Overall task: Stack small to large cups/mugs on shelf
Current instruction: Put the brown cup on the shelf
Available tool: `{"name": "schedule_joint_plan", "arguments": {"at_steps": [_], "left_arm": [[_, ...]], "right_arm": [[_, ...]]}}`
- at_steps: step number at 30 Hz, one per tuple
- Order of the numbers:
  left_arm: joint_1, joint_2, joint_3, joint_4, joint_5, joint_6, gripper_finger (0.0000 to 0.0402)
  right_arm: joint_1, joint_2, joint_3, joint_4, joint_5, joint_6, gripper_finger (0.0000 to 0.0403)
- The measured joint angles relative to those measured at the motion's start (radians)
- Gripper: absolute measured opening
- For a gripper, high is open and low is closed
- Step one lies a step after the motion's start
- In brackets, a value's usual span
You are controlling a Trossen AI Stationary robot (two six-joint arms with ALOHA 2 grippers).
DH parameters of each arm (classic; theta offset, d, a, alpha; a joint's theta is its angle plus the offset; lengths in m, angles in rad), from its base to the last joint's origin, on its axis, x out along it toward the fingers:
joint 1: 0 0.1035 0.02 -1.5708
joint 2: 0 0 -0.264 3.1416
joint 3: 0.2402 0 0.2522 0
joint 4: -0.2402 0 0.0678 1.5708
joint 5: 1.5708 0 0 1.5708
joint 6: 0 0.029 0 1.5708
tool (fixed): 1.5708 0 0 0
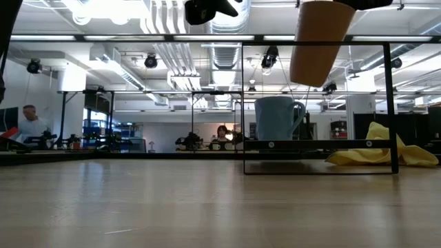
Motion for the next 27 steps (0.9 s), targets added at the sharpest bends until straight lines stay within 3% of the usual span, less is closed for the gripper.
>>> {"name": "schedule_joint_plan", "arguments": {"at_steps": [11,27], "left_arm": [[0.017,-0.024,0.0,-0.006,-0.023,0.013,0.0111],[0.024,-0.032,0.0,-0.004,-0.026,0.063,0.0111]], "right_arm": [[-0.057,0.021,-0.013,0.066,-0.059,-0.026,0.0008],[-0.101,0.15,-0.016,0.072,-0.167,-0.034,0.0008]]}}
